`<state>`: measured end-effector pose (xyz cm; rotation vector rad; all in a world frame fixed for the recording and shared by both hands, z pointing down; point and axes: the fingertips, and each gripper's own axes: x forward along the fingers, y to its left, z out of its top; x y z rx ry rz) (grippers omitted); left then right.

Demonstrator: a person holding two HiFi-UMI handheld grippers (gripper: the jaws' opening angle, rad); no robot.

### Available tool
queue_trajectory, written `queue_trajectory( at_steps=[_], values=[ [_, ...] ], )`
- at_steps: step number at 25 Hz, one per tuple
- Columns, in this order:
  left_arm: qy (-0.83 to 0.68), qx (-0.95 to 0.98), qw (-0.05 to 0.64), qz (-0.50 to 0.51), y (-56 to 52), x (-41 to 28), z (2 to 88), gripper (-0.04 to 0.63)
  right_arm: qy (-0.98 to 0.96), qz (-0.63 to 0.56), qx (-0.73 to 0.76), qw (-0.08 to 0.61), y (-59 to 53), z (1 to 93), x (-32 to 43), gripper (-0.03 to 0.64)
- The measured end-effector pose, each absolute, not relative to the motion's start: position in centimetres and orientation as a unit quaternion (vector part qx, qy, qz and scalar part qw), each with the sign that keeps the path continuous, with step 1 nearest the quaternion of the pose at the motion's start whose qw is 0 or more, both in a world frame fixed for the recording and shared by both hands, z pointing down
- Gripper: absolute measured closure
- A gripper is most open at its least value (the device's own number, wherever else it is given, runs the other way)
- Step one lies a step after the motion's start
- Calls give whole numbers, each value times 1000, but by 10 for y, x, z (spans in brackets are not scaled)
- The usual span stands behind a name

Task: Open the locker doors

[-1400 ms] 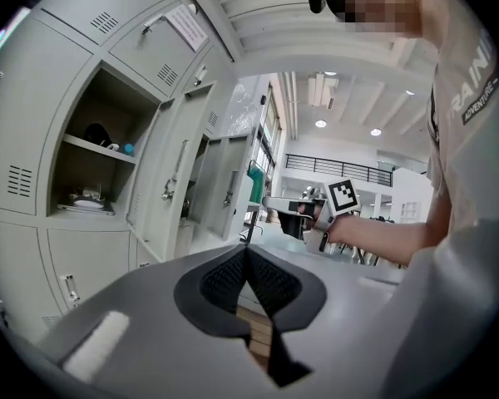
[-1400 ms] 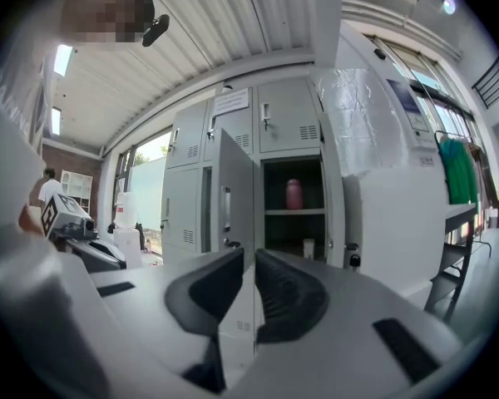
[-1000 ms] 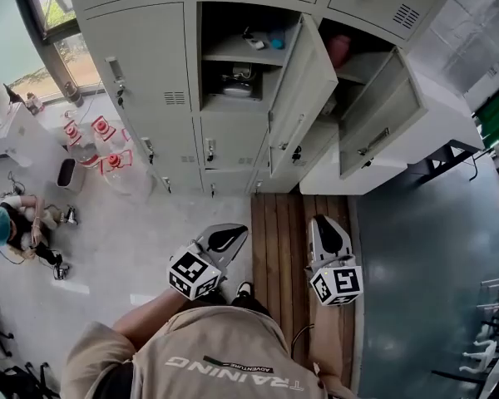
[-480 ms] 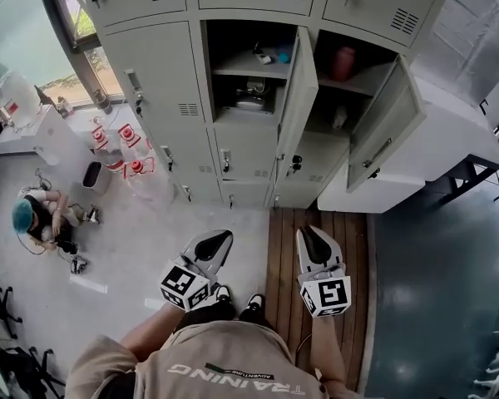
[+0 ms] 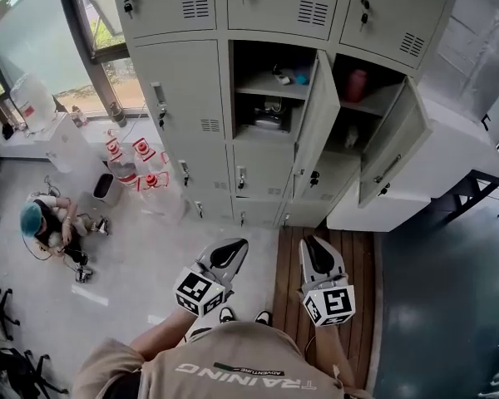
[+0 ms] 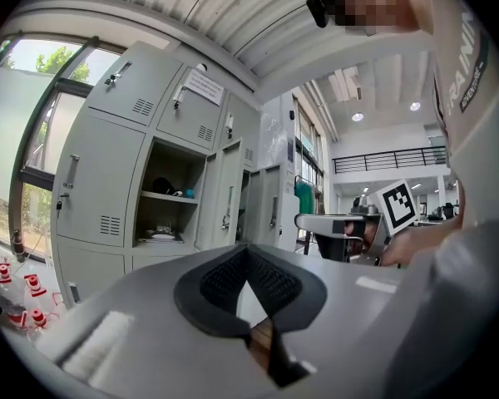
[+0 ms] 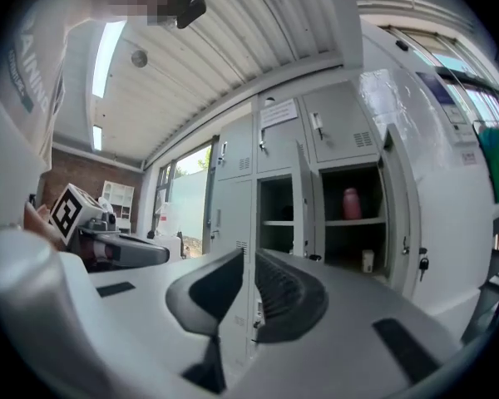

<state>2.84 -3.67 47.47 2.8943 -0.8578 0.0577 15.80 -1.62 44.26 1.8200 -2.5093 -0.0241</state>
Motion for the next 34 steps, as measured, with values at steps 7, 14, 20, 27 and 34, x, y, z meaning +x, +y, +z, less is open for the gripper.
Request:
queue_trajectory(
  at_steps=[7, 14, 20, 27, 34],
  values=[
    [-289, 955, 67, 8, -50, 14, 467, 589, -811, -34, 582, 48, -17, 427, 139, 574],
    [-274, 960, 62, 15, -42, 21, 466, 589, -810, -40, 582, 62, -12, 427, 138, 580],
    [-274, 960, 58, 19, -39, 23, 462, 589, -809, -30, 586, 46, -8, 424, 145, 580],
    [-276, 960, 51, 16, -37, 21, 457, 589, -809, -29, 585, 43, -6, 424, 144, 580],
    [-286, 956, 59, 14, -37, 18, 460, 589, -812, -33, 580, 49, -8, 422, 147, 580]
  ],
)
